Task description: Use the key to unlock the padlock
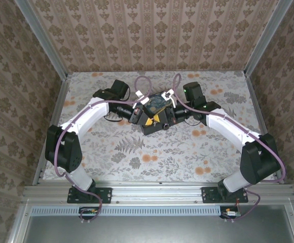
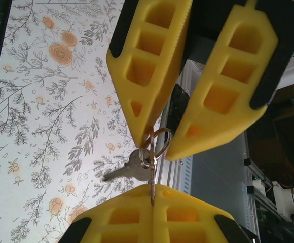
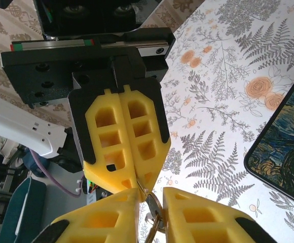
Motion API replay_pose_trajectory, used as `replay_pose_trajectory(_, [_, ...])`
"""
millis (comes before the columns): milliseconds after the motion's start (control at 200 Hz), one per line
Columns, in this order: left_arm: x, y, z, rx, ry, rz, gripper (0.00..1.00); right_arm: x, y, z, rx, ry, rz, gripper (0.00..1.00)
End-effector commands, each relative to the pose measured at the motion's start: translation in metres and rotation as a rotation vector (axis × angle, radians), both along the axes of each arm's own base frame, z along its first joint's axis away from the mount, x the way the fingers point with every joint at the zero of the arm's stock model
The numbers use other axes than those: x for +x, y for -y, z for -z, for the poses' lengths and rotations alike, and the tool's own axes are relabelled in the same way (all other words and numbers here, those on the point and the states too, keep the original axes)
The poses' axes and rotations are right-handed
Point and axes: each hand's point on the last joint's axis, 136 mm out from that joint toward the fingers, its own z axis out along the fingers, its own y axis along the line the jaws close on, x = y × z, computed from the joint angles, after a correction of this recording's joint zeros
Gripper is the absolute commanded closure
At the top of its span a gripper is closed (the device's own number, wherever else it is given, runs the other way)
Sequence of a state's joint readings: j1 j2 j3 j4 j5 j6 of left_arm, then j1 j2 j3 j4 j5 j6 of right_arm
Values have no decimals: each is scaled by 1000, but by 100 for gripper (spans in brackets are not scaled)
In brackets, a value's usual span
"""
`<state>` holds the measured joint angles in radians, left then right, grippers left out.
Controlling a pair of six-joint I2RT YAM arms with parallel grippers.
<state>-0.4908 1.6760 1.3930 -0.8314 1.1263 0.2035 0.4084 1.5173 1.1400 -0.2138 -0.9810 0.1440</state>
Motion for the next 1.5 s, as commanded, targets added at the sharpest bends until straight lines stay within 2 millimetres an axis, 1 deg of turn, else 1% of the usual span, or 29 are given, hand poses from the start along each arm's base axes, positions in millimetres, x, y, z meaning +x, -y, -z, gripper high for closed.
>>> replay_pose_trajectory(0, [-3, 0, -21, -51, 52, 20, 100, -10, -3, -5, 43, -20, -72, 84])
replay_pose_trajectory(45, [-4, 0, -22, -54, 52, 21, 100, -12, -3, -6, 50, -23, -79, 86])
replay_pose_trajectory(225, [0, -1, -22, -62, 53, 14, 100, -18, -5, -10, 78, -36, -118, 86])
replay_pose_trajectory(310, [0, -1, -23, -67, 57, 14, 100, -20, -5, -10, 81, -41, -127, 87])
replay_pose_trajectory(365, [1, -1, -24, -69, 56, 14, 100, -22, -6, -10, 86, -46, -138, 90])
replay_pose_trajectory(450, [2, 0, -25, -73, 62, 13, 100, -28, -7, -12, 94, -43, -159, 100])
replay_pose_trajectory(580, [6, -1, -24, -72, 65, -1, 100, -34, -6, -14, 103, -26, -165, 100])
replay_pose_trajectory(655, [11, -1, -21, -64, 62, -18, 100, -32, -3, -15, 104, -4, -133, 100])
replay_pose_trajectory(705, [16, -2, -17, -50, 61, -39, 100, -25, 2, -14, 99, 8, -87, 100])
replay_pose_trajectory(725, [18, -2, -16, -47, 58, -46, 98, -23, 4, -13, 98, 10, -70, 100])
replay_pose_trajectory(740, [18, -2, -15, -45, 57, -49, 97, -21, 5, -12, 95, 11, -54, 100])
replay_pose_trajectory(820, [26, -2, -9, -15, 61, -93, 69, -5, 17, -1, 45, 7, 58, 100])
replay_pose_trajectory(830, [33, -8, -8, -13, 63, -118, 66, -2, 20, 1, 39, 6, 75, 100])
replay_pose_trajectory(870, [39, -11, -8, -9, 68, -147, 60, 5, 27, 8, 16, -2, 133, 100])
replay_pose_trajectory(925, [42, -11, -10, -13, 75, -166, 54, 13, 36, 13, 0, -14, 193, 100])
replay_pose_trajectory(1035, [52, -10, -12, 6, 96, -232, 50, 23, 50, 26, -20, -37, 283, 100])
replay_pose_trajectory(1045, [54, -10, -13, 12, 99, -243, 49, 22, 52, 19, -15, -16, 293, 100])
replay_pose_trajectory(1070, [59, -11, -10, 37, 104, -279, 49, 24, 57, 19, -23, -12, 320, 100])
replay_pose_trajectory(1115, [70, -13, -3, 95, 114, -360, 49, 29, 64, 24, -46, -22, 369, 100])
replay_pose_trajectory(1150, [85, -21, 5, 156, 114, -466, 49, 34, 72, 28, -66, -37, 420, 100])
replay_pose_trajectory(1155, [83, -17, 6, 164, 115, -468, 49, 35, 73, 29, -70, -39, 428, 100])
replay_pose_trajectory(1170, [84, -16, 11, 192, 110, -507, 49, 37, 76, 30, -75, -47, 450, 100])
replay_pose_trajectory(1190, [90, -19, 17, 228, 111, -573, 48, 40, 81, 33, -84, -59, 479, 100])
replay_pose_trajectory(1235, [94, -20, 30, 285, 96, -683, 49, 45, 94, 38, -108, -81, 555, 100])
replay_pose_trajectory(1275, [90, -19, 40, 338, 95, -759, 47, 48, 105, 42, -138, -99, 618, 100])
replay_pose_trajectory(1325, [78, -6, 43, 380, 155, -784, 46, 48, 121, 47, -186, -110, 701, 100])
replay_pose_trajectory(1365, [71, -5, 46, 449, 204, -854, 44, 46, 134, 50, -226, -116, 761, 100])
replay_pose_trajectory(1450, [56, 4, 56, 521, 238, -983, 42, 39, 151, 49, -251, -112, 840, 100])
replay_pose_trajectory(1495, [51, 18, 61, 512, 244, -1002, 41, 37, 159, 49, -260, -116, 874, 100])
